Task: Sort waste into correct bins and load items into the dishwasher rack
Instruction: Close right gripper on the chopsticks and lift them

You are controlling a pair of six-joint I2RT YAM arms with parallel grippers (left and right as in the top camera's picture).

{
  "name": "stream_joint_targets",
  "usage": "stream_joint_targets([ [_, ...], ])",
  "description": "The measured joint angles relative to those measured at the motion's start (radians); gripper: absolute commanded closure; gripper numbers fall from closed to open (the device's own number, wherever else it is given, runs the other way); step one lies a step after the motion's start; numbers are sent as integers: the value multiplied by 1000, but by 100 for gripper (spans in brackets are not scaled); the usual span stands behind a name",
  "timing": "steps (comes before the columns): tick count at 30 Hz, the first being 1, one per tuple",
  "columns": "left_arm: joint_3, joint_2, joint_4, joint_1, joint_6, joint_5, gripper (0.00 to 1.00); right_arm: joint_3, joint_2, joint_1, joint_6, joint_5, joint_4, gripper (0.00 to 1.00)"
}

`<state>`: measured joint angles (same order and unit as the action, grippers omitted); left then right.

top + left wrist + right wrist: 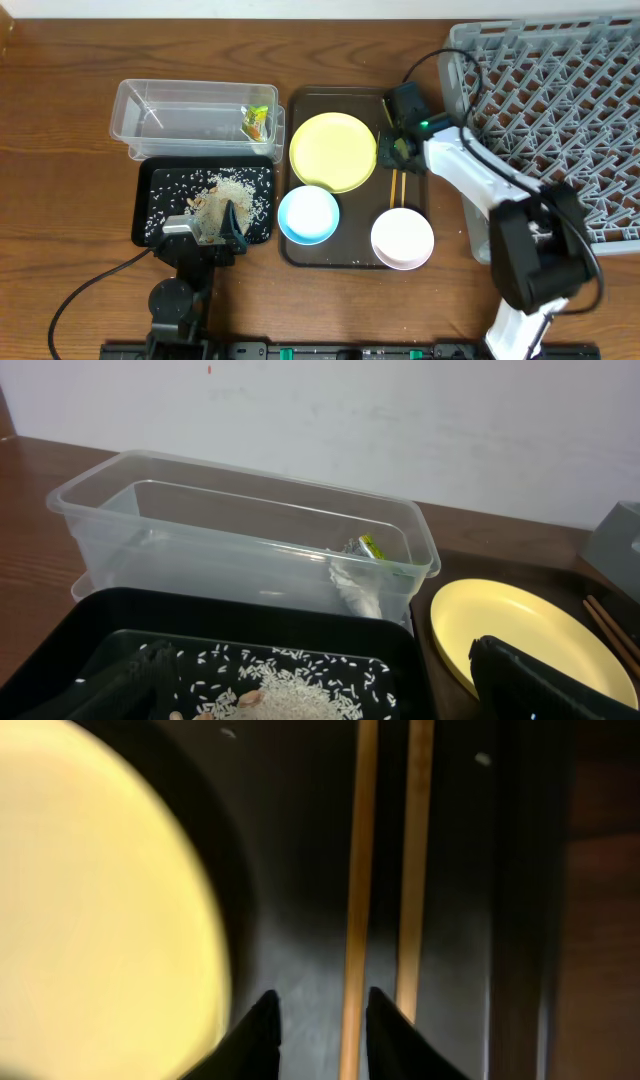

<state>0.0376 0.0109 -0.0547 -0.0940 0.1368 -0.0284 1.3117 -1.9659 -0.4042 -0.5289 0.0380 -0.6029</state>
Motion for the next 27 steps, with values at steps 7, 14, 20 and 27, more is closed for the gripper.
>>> stream_joint_targets([
  [7,0,0,0,0,0,0,5,0,-51,0,-12,31,13,97],
  [14,0,0,0,0,0,0,5,1,-46,0,-23,33,-3,99],
  [20,0,0,0,0,0,0,5,-7,47,3,27,18,-47,99],
  [27,0,0,0,0,0,0,5,-5,364,107,191,6,-85,99],
])
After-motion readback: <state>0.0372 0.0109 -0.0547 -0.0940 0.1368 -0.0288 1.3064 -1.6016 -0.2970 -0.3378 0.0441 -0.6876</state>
